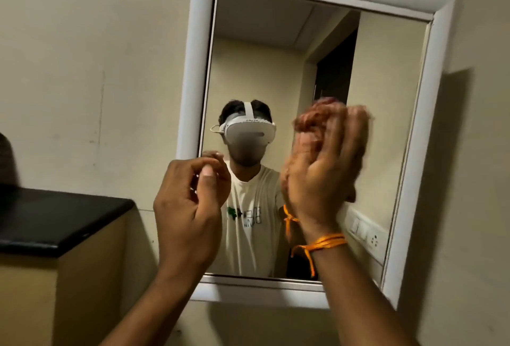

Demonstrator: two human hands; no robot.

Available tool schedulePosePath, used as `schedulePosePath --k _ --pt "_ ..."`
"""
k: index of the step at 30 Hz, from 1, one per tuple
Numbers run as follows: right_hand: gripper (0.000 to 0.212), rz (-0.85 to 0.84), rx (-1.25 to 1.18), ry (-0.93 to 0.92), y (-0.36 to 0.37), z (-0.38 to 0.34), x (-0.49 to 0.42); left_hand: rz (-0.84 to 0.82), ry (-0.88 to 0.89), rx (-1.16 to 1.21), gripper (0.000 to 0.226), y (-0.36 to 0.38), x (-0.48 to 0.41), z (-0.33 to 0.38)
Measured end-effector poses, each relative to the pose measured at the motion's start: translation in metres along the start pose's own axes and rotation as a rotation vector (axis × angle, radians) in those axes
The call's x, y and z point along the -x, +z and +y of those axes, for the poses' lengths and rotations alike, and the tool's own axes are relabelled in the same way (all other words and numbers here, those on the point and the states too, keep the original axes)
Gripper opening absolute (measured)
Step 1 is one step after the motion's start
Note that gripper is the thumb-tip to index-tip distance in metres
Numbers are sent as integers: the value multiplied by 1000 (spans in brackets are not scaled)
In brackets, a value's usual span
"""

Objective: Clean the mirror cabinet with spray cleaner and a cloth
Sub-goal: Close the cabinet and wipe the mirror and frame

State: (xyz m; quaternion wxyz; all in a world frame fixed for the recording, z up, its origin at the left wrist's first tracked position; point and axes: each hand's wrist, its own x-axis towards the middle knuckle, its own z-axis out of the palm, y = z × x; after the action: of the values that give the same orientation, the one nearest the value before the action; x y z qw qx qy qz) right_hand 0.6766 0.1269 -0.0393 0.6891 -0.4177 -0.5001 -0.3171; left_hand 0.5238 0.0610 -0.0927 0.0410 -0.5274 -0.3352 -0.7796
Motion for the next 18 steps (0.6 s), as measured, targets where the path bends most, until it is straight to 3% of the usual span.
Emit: schedulePosePath --k 4,6,13,15,18 --pt "60 -408 -25 -553 6 -48 95 82 -78 2 19 -22 2 -11" --pt "65 -500 -37 -655 0 -44 138 111 -141 8 22 -33 8 -19" --pt "67 -538 28 -690 -37 27 145 73 -220 -39 22 -45 38 -34" --pt "75 -482 124 -576 -49 59 126 57 -218 -30 22 -42 46 -32" --pt "57 -300 193 -264 -64 100 94 31 -219 -14 20 -35 57 -29"
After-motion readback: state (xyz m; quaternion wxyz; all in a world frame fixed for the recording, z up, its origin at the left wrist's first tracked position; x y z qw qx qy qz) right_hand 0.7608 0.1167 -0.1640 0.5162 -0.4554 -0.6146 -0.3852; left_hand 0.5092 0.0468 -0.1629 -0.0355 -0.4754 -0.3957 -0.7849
